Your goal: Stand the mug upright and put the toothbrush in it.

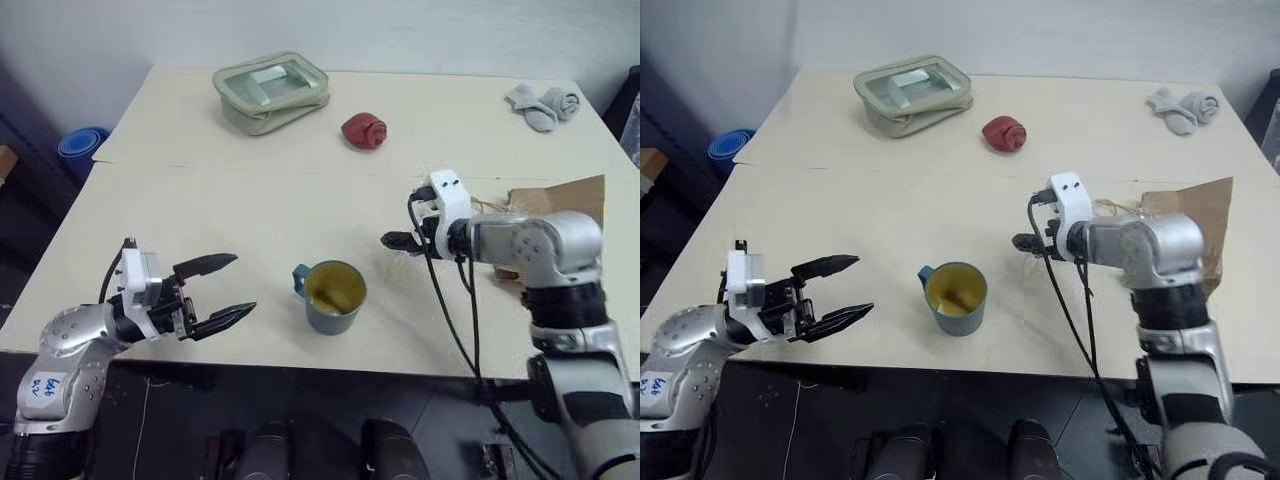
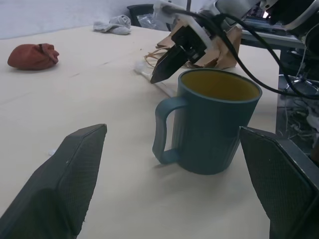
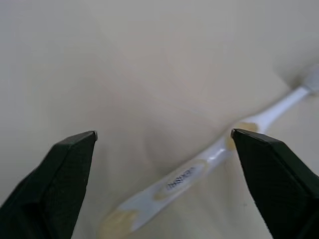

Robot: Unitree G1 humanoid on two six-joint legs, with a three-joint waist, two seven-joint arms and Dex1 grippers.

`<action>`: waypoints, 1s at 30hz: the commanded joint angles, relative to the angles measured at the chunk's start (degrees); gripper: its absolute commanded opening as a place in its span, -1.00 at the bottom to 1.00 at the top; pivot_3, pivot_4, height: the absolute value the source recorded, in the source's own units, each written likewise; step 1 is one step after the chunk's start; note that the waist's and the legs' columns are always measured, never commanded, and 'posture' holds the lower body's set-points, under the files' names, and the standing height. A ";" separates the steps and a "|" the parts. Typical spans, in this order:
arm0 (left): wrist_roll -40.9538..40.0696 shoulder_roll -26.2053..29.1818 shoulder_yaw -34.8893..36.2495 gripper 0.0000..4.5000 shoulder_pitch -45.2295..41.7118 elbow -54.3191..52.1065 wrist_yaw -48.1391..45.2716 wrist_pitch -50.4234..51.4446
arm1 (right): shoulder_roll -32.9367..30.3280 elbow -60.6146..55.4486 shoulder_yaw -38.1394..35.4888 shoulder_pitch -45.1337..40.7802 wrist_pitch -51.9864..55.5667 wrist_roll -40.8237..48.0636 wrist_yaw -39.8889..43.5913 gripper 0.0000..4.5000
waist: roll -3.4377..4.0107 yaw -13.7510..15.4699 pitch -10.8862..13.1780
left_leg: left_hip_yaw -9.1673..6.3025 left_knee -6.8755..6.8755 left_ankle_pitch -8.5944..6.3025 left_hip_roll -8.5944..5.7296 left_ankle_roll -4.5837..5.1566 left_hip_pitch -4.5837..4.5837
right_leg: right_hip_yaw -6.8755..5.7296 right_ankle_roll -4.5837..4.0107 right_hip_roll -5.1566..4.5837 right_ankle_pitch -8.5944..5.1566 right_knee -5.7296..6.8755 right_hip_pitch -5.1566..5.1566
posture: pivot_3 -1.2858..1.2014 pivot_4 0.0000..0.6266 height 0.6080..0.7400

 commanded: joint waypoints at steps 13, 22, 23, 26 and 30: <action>0.14 -1.49 1.86 0.99 5.68 -6.79 3.34 -1.54 | 2.56 5.88 -0.89 -4.29 -0.03 -7.86 1.48 1.00 | -0.01 -0.22 -0.01 | 0.15 0.01 0.01 0.06 -0.01 -0.01 | 0.06 0.00 0.03 0.00 -0.01 -0.06 | 0.03 -0.52 1.00; 0.80 -1.47 -0.51 1.00 2.93 -5.55 2.24 -1.62 | 7.89 11.65 -2.20 -4.35 -0.58 -12.14 0.28 0.74 | -0.07 -1.41 -0.05 | 0.18 0.00 0.01 0.08 -0.01 0.01 | 0.08 0.00 0.05 0.00 0.03 -0.08 | 0.03 -0.52 1.00; 0.82 -1.53 -0.81 1.00 2.72 -5.56 2.14 -1.56 | 8.28 12.35 -2.71 -4.36 -0.42 -12.51 0.18 0.61 | -0.08 -1.47 -0.06 | 0.17 0.00 0.01 0.08 -0.01 0.01 | 0.08 0.00 0.06 0.00 0.04 -0.08 | 0.03 -0.52 1.00; 0.83 -1.55 -1.29 1.00 2.47 -5.72 1.81 -1.41 | 8.23 16.03 -6.74 -5.19 1.30 -13.38 -1.67 0.33 | -0.08 -1.53 -0.06 | 0.17 0.00 0.01 0.08 -0.01 0.02 | 0.08 0.00 0.06 0.00 0.04 -0.08 | 0.03 -0.52 1.00; 0.83 -1.13 -1.45 1.00 2.49 -5.71 1.34 -1.43 | 5.64 17.93 -10.41 -6.25 4.35 -13.67 -1.35 -0.26 | -0.08 -1.27 -0.06 | 0.16 -0.04 0.01 0.09 -0.01 0.05 | 0.08 0.00 0.06 0.00 0.04 -0.05 | 0.03 -0.52 1.00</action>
